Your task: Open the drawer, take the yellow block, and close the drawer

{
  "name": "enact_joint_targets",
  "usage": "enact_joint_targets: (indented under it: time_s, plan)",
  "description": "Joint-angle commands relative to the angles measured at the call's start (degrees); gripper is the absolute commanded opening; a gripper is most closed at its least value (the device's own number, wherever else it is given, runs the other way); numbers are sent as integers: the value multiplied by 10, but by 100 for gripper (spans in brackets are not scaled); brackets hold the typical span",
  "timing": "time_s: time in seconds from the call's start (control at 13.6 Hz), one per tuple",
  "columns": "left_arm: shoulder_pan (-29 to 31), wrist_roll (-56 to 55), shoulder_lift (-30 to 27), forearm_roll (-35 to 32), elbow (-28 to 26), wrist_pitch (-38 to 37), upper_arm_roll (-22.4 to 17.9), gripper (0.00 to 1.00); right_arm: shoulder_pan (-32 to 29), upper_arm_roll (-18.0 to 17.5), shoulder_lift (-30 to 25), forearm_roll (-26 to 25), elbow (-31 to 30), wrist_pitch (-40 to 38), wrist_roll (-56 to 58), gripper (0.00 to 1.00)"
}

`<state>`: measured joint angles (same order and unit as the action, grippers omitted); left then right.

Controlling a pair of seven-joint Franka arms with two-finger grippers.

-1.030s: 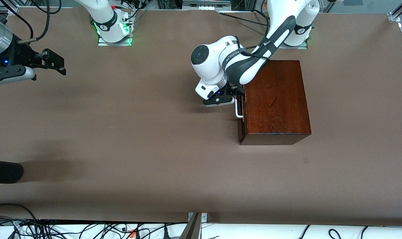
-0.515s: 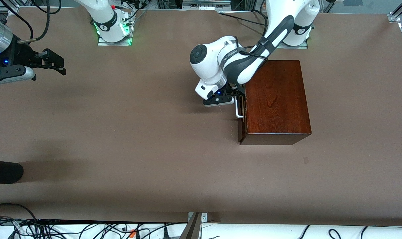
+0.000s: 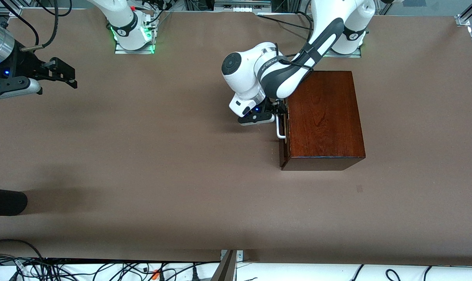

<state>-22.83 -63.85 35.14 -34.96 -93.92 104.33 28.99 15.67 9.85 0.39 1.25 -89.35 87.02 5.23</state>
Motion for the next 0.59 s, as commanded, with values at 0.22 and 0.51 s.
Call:
enact_joint_targets:
  time_s: [0.22,0.51]
  plan:
    - [-9,-9,20,-12,30,-10,-3,100,-4,-1,1,-4,6,-8,-5,100]
    - [-10,-10,20,-7,31,-10,-3,100,-4,0,1,-4,6,-8,-4,100]
